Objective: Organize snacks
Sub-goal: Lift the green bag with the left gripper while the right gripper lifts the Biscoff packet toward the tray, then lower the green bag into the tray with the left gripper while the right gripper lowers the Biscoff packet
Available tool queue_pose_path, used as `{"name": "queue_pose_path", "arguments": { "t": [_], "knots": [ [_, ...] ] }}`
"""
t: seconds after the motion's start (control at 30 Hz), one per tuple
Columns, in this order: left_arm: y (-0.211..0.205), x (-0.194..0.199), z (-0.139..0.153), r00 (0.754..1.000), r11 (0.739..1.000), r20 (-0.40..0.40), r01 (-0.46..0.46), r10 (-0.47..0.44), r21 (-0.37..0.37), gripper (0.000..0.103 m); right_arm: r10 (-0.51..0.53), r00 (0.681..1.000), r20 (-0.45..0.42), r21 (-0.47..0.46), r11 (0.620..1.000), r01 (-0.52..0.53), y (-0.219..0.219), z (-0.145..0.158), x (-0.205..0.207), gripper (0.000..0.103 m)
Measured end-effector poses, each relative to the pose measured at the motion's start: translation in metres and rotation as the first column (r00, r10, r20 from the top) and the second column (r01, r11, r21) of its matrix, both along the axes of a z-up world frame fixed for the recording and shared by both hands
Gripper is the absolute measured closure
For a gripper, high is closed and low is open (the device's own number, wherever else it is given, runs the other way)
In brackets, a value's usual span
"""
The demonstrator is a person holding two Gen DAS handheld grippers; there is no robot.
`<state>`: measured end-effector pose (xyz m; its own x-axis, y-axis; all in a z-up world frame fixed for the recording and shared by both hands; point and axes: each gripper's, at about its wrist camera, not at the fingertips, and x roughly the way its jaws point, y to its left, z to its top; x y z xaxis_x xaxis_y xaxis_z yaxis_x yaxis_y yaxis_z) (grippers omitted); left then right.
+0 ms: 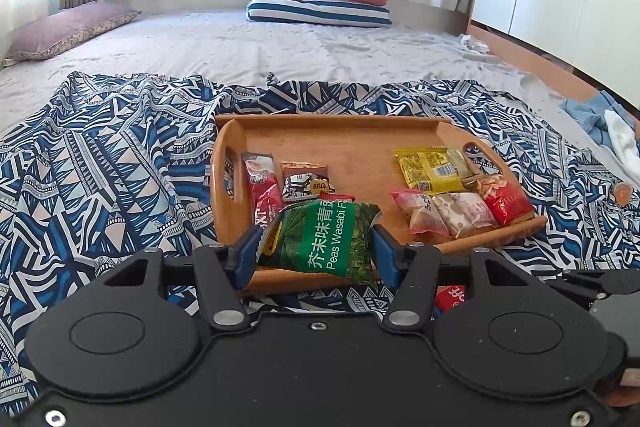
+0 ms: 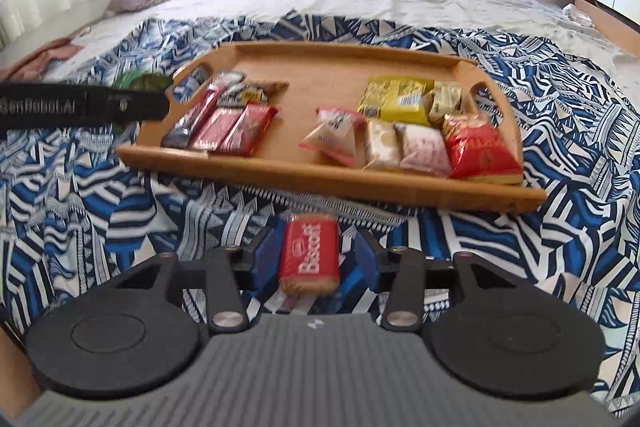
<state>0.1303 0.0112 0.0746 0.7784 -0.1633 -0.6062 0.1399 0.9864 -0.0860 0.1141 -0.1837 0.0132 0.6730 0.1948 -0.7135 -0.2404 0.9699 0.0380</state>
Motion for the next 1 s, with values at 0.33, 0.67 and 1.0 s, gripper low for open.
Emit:
{"name": "queue_pose_path", "arguments": {
  "t": [0.33, 0.67, 1.0],
  "knots": [
    [-0.005, 0.001, -0.003, 1.0, 1.0, -0.008, 0.01, -0.01, 0.009, 0.048, 0.006, 1.0, -0.003, -0.041, 0.999, -0.006, 0.011, -0.009, 0.003, 0.064],
    [-0.004, 0.007, 0.0, 1.0, 1.0, -0.004, 0.008, -0.008, 0.009, 0.048, -0.025, 1.0, 0.01, 0.072, 0.997, 0.025, -0.006, 0.015, 0.004, 0.066],
    [0.0, 0.039, 0.016, 1.0, 1.0, -0.004, -0.005, 0.005, -0.022, 0.048, -0.078, 0.994, 0.071, 0.159, 0.985, 0.066, -0.025, 0.06, 0.035, 0.065]
  ]
}}
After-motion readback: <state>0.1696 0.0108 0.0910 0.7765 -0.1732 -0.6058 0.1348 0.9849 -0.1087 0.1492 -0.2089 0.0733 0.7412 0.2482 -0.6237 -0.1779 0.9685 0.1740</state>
